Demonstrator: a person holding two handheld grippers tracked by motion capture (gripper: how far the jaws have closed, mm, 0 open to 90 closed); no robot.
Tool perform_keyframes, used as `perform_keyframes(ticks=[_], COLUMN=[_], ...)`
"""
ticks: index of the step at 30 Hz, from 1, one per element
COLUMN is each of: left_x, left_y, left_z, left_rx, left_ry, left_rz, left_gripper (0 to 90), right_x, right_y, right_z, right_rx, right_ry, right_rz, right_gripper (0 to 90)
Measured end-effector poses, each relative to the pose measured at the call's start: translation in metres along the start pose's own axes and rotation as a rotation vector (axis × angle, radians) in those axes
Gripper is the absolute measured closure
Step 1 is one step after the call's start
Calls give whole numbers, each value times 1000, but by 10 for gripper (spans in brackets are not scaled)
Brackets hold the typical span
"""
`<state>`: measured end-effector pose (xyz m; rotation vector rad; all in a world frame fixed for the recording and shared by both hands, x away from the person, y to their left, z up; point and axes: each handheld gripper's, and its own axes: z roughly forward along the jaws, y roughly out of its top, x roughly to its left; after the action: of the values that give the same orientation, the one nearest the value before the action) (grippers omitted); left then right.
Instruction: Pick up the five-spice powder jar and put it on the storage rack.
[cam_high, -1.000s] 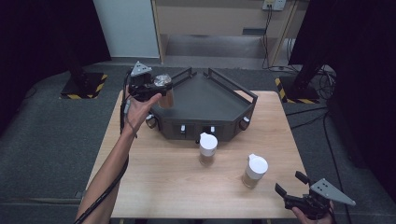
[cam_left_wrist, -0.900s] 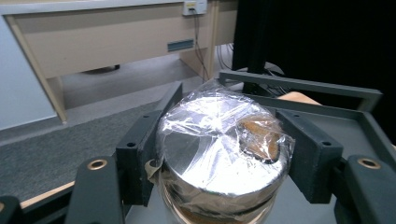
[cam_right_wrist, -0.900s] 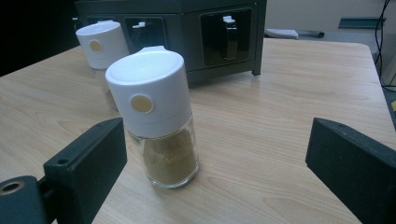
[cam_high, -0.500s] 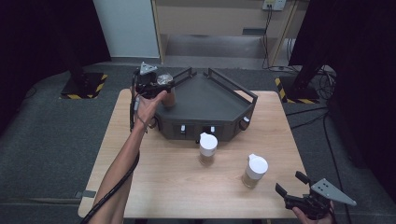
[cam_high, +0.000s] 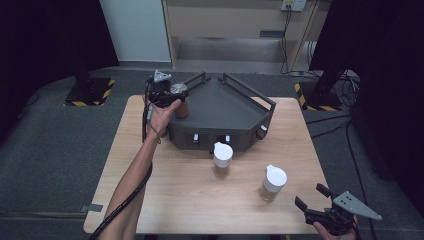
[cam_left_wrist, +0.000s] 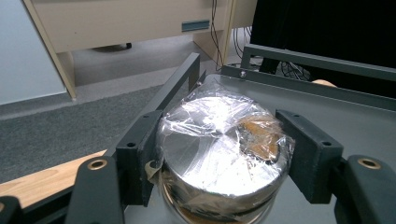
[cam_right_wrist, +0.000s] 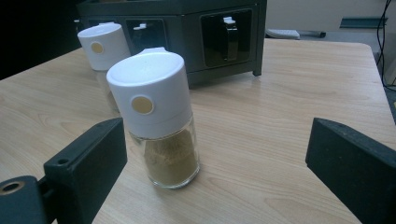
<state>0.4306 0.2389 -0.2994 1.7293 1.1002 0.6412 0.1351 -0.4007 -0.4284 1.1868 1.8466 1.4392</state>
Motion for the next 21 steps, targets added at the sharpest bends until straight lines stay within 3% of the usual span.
perform_keyframes(ticks=[17, 21], left_x=[-2, -4], left_y=[-5, -4], left_z=[3, 2], left_rx=[-4, -18], left_ry=[-4, 3], left_rz=[0, 4], left_gripper=[332, 210], right_x=[-1, -1], right_y=[0, 0], right_z=[0, 0], right_rx=[0, -1], right_ry=[5, 5], right_rz=[1, 2], right_gripper=[55, 55])
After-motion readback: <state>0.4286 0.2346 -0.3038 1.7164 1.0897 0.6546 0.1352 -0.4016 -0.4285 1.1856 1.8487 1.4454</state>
